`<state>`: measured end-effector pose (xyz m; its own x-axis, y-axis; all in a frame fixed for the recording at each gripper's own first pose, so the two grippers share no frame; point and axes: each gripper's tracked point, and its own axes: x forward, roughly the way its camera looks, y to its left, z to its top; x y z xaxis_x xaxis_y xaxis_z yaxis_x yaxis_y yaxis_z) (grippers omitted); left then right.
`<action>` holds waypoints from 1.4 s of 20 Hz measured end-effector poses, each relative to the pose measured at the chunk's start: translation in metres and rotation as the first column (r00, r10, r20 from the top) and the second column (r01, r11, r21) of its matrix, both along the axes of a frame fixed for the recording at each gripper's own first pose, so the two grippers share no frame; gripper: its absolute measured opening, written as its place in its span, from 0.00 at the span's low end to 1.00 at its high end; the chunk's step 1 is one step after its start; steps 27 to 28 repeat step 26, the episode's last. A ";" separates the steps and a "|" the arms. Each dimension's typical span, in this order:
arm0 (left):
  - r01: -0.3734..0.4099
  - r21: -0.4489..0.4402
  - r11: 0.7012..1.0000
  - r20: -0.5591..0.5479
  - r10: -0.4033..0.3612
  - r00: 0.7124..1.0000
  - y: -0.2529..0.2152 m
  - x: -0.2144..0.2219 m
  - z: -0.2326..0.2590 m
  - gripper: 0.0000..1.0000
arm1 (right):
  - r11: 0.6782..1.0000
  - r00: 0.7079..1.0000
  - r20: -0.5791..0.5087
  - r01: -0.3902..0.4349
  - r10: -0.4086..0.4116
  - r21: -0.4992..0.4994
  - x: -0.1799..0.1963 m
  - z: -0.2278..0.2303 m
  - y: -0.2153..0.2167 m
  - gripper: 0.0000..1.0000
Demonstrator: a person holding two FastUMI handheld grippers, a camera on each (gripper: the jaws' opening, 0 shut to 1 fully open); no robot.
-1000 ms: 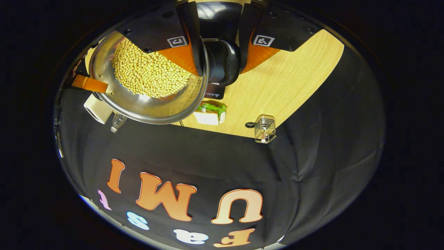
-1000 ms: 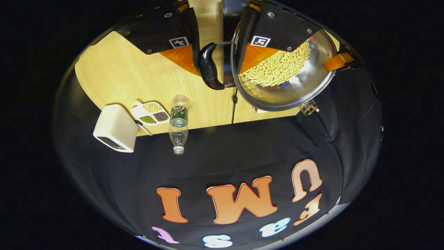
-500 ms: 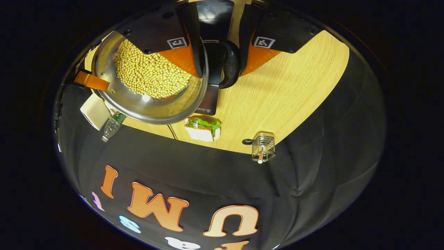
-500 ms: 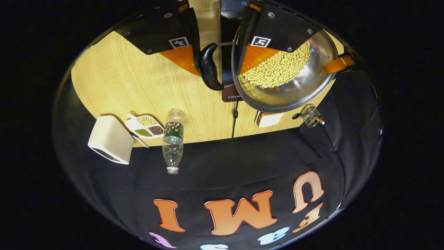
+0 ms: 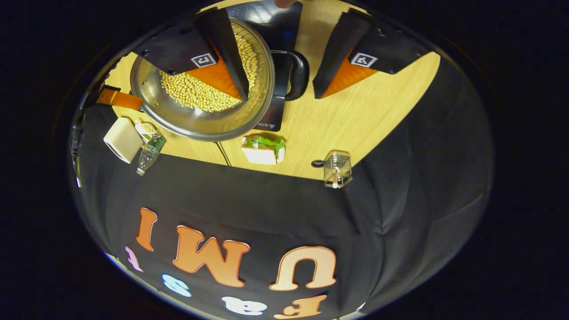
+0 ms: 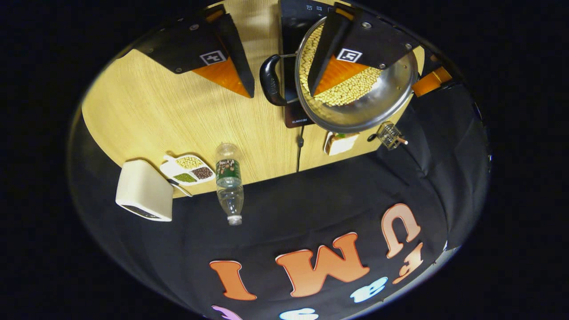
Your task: First push the handle of the pot to place it horizontally, then grasp the pot with both hands and set it on the induction cooktop.
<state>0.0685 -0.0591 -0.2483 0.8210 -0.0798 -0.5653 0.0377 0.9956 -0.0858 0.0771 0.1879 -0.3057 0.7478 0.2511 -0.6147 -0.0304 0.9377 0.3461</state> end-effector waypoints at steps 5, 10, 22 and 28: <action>0.011 0.053 0.999 0.196 -0.022 0.980 -0.017 -0.003 0.090 0.99 | 0.997 0.984 0.175 0.003 0.011 -0.077 0.007 0.079 -0.045 0.94; 0.014 0.008 1.000 0.357 -0.016 0.934 -0.025 -0.026 0.198 0.98 | 0.985 0.921 0.390 0.071 -0.003 -0.159 0.002 0.190 -0.109 0.95; -0.154 -0.007 0.988 0.577 0.130 0.807 0.050 -0.050 0.359 1.00 | 0.939 0.766 0.630 0.295 -0.125 -0.173 -0.056 0.346 -0.255 0.95; -0.136 -0.026 0.990 0.574 0.126 0.809 0.048 -0.056 0.370 1.00 | 0.931 0.753 0.642 0.322 -0.141 -0.173 -0.073 0.358 -0.275 0.95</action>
